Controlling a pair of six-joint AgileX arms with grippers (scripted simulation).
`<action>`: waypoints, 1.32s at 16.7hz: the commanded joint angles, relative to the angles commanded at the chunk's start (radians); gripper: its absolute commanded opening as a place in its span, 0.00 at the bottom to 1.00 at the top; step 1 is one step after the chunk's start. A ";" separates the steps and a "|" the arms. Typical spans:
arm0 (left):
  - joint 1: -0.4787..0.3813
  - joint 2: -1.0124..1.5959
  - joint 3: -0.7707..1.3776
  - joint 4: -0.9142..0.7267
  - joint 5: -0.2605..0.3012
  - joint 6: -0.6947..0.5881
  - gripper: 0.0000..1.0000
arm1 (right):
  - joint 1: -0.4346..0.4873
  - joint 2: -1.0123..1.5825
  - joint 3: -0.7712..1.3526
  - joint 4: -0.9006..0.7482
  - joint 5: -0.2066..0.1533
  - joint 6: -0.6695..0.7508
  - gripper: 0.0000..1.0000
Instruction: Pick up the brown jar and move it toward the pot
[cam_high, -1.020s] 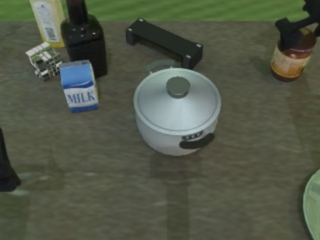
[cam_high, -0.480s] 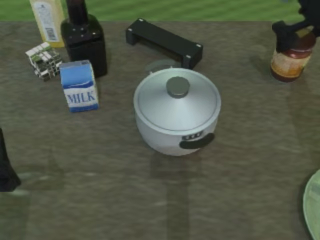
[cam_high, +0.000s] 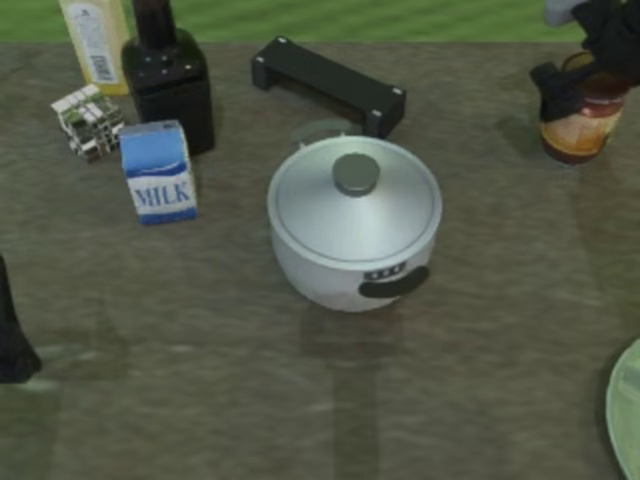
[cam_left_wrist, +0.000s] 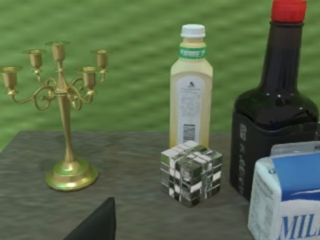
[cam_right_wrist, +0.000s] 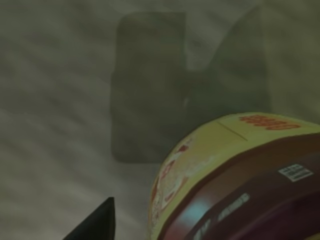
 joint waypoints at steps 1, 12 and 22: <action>0.000 0.000 0.000 0.000 0.000 0.000 1.00 | 0.000 0.000 0.000 0.000 0.000 0.000 0.92; 0.000 0.000 0.000 0.000 0.000 0.000 1.00 | 0.000 0.000 0.000 0.000 0.000 0.000 0.10; 0.000 0.000 0.000 0.000 0.000 0.000 1.00 | -0.004 -0.002 0.001 0.000 0.000 0.002 0.00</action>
